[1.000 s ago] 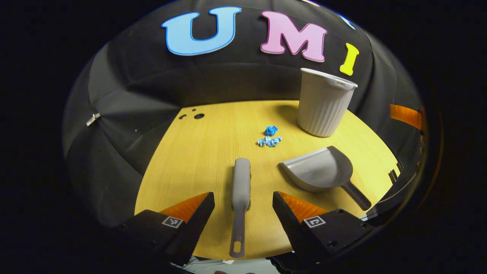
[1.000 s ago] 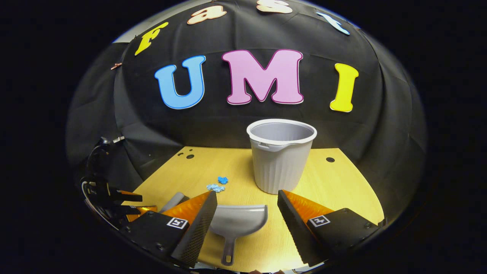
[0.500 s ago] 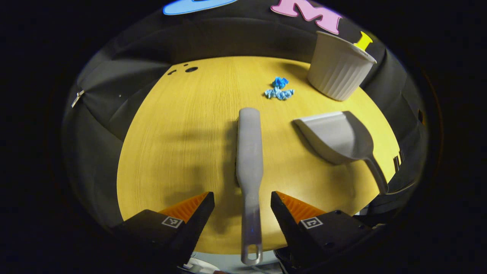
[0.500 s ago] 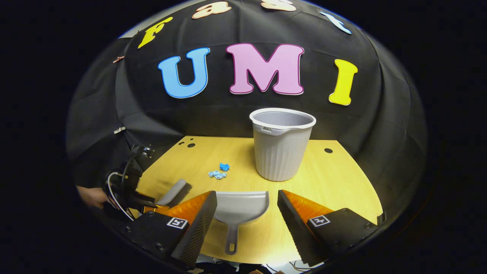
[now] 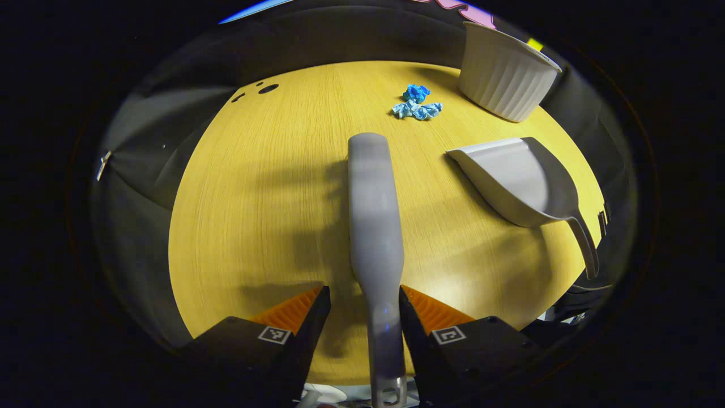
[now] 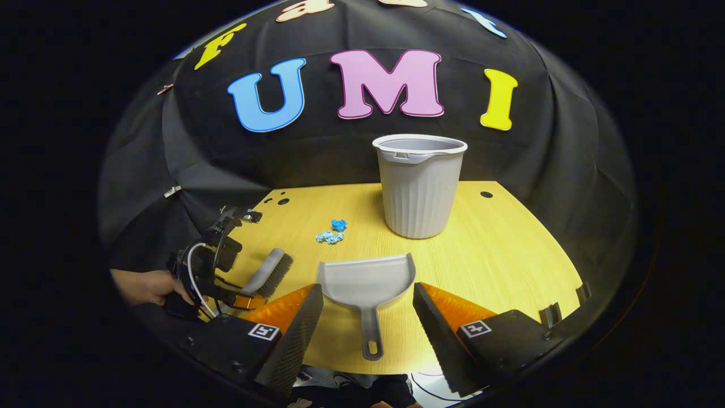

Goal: Pick up the small broom and dustpan from the desktop, sweep the trash into the dustpan with the broom, and then empty the trash into the garbage bin.

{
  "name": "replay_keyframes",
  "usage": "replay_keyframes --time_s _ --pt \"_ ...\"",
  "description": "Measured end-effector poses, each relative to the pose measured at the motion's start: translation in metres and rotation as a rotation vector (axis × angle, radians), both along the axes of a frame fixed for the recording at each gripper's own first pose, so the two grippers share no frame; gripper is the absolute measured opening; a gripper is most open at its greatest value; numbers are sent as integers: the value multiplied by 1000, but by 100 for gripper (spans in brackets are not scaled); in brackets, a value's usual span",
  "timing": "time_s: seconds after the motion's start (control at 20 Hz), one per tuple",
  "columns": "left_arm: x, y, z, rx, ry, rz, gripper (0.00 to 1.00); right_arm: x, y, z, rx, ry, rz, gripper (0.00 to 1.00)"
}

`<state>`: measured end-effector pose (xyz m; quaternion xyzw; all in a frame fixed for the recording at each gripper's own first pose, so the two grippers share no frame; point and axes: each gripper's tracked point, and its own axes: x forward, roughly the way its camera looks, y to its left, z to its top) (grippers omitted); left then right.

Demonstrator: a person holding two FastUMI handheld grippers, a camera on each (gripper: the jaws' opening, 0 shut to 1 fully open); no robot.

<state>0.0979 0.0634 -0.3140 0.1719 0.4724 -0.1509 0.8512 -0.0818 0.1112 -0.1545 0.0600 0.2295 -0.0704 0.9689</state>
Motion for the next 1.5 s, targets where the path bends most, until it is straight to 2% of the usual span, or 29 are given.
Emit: replay_keyframes --time_s 0.1,0.25,0.3,0.5,0.55,0.6,0.65,0.85,0.95,1.05,1.15,1.35,1.45,1.5 --pt "-2 -4 -5 -4 31 -1 67 -1 2 -3 13 8 -8 99" --pt "4 -10 -2 -8 7 1 52 4 1 -19 22 57 -17 99" --pt "4 -10 -3 -6 2 3 31 6 3 -23 37 75 -13 99" --pt "0 -10 -1 -41 -16 11 31 16 13 -48 94 176 11 99" --pt "-3 -10 -1 -61 -13 22 27 20 15 -54 106 198 18 99" --pt "-5 -8 2 -78 -13 38 29 22 16 -60 114 222 21 99" --pt "-5 -6 6 -93 -23 51 23 23 15 -67 116 246 24 99" --pt "-6 5 29 -98 -78 70 25 32 10 -93 130 324 36 99" --pt "-9 6 41 -116 -94 86 22 34 4 -111 129 382 32 99" --pt "-12 7 50 -131 -109 97 25 36 -1 -130 139 442 21 99" --pt "-13 10 59 -129 -122 111 22 38 -4 -145 159 490 16 99" --pt "-11 14 63 -107 -138 136 29 45 -2 -169 163 543 6 99" --pt "-10 19 60 -86 -148 155 25 49 7 -177 184 568 17 99" --pt "-11 17 59 -88 -144 166 29 51 10 -179 183 574 27 99"
